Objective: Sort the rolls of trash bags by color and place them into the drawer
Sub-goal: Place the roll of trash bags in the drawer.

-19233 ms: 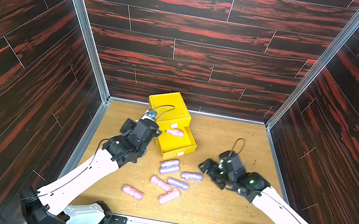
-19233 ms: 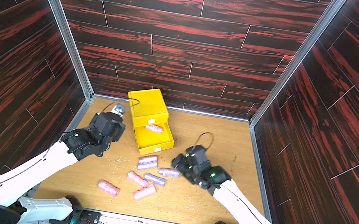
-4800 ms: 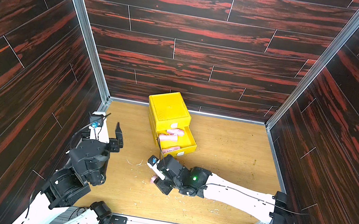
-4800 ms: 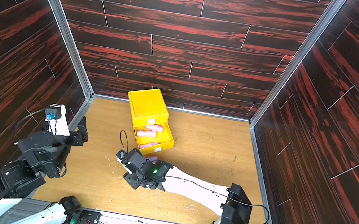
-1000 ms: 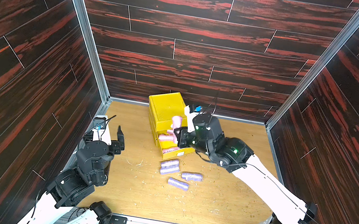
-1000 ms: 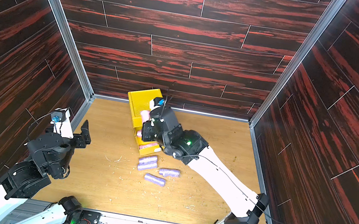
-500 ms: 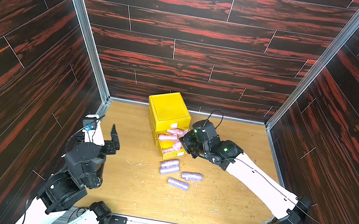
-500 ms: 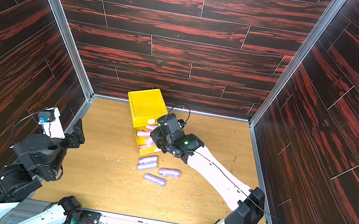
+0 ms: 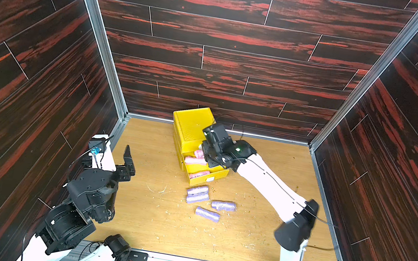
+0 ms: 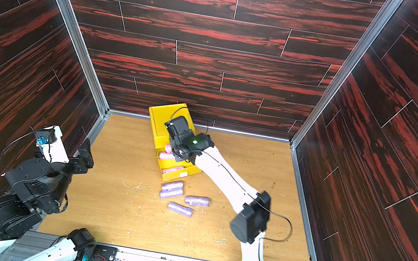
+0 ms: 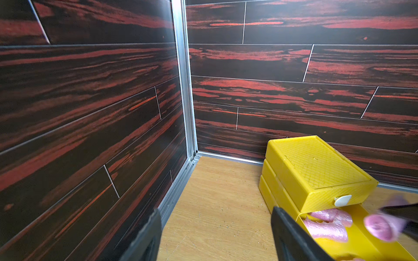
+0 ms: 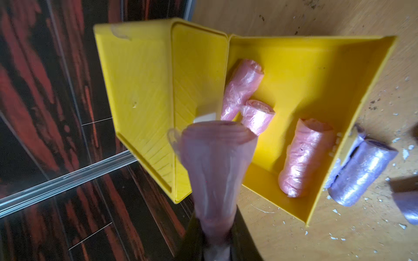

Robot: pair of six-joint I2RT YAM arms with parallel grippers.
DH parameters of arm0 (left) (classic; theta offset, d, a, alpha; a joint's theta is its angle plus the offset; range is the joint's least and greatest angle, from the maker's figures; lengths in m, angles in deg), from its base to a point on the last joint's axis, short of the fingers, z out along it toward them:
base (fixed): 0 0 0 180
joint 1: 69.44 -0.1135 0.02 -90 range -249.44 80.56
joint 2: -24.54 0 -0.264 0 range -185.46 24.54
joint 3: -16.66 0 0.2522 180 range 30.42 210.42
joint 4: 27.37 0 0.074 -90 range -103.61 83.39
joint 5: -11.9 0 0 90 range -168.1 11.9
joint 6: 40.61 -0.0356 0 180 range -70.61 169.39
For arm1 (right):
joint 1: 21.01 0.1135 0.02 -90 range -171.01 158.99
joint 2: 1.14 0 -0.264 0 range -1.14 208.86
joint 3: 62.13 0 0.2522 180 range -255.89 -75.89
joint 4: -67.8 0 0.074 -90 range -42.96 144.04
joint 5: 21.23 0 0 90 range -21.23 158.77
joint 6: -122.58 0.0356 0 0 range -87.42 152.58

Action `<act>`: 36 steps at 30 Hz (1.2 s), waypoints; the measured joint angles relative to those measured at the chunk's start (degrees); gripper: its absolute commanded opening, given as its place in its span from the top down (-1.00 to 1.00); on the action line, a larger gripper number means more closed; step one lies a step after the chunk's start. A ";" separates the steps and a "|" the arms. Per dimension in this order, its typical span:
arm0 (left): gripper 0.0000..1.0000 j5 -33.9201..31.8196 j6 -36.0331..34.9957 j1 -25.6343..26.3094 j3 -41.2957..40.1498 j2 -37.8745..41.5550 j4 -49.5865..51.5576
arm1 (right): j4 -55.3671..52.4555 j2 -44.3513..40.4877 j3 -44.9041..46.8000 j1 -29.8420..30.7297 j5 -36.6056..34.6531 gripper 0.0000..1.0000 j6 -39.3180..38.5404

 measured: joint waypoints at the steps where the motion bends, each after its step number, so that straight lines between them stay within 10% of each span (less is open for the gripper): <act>1: -0.59 0.00 -0.07 0.00 0.00 0.02 0.00 | -1.73 2.29 -2.49 0.00 0.02 0.97 0.17; 36: -0.60 -0.70 -2.34 -0.22 -1.20 2.12 0.68 | -7.89 14.58 -7.15 -1.99 3.61 0.87 -2.82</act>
